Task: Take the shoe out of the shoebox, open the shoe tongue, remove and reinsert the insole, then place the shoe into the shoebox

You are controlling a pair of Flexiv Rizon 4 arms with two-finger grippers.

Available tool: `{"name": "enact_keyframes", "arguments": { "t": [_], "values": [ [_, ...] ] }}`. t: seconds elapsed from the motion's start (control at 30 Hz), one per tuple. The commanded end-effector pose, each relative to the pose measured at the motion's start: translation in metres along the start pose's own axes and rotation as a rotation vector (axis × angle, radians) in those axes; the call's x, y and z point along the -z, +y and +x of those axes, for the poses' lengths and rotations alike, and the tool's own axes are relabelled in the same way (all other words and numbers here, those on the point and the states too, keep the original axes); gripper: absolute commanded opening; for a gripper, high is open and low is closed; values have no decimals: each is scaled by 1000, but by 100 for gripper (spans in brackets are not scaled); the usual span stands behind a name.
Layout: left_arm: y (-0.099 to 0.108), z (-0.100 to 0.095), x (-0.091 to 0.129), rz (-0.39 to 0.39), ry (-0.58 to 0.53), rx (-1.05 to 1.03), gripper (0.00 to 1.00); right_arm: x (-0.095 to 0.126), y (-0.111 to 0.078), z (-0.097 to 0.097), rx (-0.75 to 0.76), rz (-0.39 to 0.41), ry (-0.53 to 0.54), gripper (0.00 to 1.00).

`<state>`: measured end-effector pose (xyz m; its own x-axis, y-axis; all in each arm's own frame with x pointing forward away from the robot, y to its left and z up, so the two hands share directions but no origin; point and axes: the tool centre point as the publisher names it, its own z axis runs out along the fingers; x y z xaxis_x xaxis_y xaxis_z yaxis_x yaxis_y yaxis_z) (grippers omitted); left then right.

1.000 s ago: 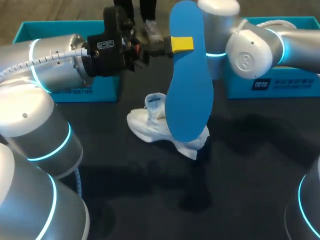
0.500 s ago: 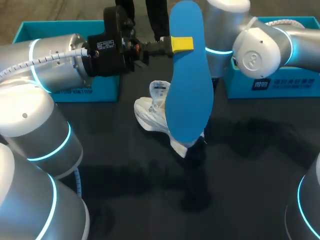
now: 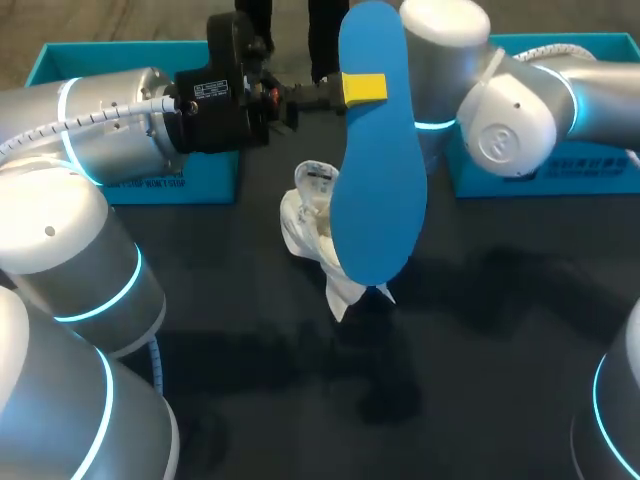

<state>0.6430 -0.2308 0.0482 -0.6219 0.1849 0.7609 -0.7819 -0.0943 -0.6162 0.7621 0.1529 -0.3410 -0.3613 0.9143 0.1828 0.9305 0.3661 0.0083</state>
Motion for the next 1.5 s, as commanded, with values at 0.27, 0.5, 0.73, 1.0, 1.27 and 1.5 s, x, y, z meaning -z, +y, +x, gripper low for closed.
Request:
{"name": "enact_keyframes", "arguments": {
  "t": [0.27, 0.5, 0.73, 1.0, 1.27, 1.5],
  "values": [
    [1, 0, 0, 3, 0, -1, 0, 1, -25, 4, -132, -98, -6, 0],
    [1, 0, 0, 3, 0, -1, 0, 1, -26, -1, -155, -103, 1, 0],
    [1, 0, 0, 3, 0, -1, 0, -4, -24, -5, -174, -65, 16, 0],
    [1, 0, 0, 3, 0, -1, 0, -11, -29, -8, -235, -57, 9, 0],
    [1, 0, 0, 3, 0, -1, 0, -21, -32, -11, -273, -74, 3, 0],
    [1, 0, 0, 3, 0, -1, 0, -27, -31, -12, -276, -75, 9, 0]
  ]
}}
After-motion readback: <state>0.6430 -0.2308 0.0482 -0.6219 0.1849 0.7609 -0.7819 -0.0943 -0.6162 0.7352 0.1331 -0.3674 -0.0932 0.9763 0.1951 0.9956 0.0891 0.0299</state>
